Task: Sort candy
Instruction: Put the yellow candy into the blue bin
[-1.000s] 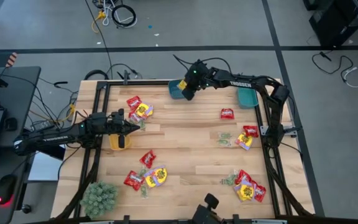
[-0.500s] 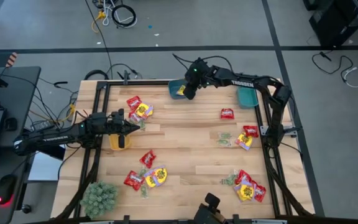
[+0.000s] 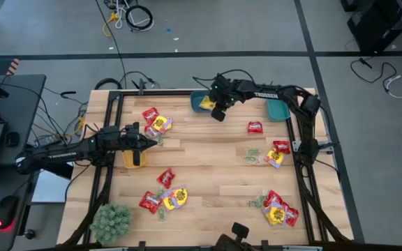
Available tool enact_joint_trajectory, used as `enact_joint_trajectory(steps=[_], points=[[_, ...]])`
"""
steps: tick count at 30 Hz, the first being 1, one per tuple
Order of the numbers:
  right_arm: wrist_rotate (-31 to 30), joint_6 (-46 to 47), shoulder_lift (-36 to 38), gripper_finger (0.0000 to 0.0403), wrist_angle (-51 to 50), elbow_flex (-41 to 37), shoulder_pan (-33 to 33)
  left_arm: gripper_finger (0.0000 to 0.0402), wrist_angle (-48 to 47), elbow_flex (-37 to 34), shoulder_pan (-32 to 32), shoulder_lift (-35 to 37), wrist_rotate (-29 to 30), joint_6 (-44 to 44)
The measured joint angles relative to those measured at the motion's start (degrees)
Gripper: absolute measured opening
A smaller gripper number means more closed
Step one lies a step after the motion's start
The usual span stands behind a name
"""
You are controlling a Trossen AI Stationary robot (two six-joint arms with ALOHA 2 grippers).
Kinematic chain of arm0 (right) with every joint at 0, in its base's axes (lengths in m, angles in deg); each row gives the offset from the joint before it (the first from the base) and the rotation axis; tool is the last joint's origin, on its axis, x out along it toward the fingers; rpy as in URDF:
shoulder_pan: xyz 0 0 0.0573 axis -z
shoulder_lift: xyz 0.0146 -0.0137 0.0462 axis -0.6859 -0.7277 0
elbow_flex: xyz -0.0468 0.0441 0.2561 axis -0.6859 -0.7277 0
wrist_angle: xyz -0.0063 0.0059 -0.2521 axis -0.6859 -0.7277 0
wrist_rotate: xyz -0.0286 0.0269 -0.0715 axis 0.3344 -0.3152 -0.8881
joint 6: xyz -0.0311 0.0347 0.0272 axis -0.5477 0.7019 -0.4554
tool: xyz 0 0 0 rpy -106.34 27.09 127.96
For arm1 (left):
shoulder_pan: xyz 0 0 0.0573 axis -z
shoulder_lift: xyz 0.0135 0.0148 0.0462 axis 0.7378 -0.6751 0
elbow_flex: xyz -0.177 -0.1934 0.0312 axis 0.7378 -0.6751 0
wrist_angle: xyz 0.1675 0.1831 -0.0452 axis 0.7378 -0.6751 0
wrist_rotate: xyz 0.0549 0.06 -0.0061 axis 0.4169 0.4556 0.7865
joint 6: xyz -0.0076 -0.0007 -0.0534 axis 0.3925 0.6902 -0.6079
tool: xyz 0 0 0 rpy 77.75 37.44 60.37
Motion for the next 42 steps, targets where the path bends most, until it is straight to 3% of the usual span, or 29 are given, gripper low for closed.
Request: enact_joint_trajectory(steps=[9,18,23,28,33,42], points=[[2.05,-0.97,0.44,0.0001,-4.20,-0.02,-3.90,0.0008,0.36,0.01,0.01,0.01,0.00,-0.05],[0.07,-1.15,6.74,0.0027,-3.55,-0.02,-7.43,0.0008,1.69,0.02,0.01,0.00,0.21,-0.31],[-0.09,0.94,10.29,0.0057,-3.63,-0.02,-10.61,0.0008,-3.04,3.36,0.00,-1.95,5.47,-4.50],[-3.53,0.80,13.74,0.0097,-3.55,-0.02,-14.53,0.0008,-11.12,9.29,0.00,-9.11,9.75,-4.55],[-6.82,0.80,16.05,0.0130,-4.00,-0.02,-17.19,0.0020,-12.27,14.80,0.02,-18.93,10.07,-3.73],[-7.65,1.22,16.05,0.0166,-5.60,-1.31,-18.29,0.0114,-16.50,24.82,0.02,-37.58,10.24,1.60]])
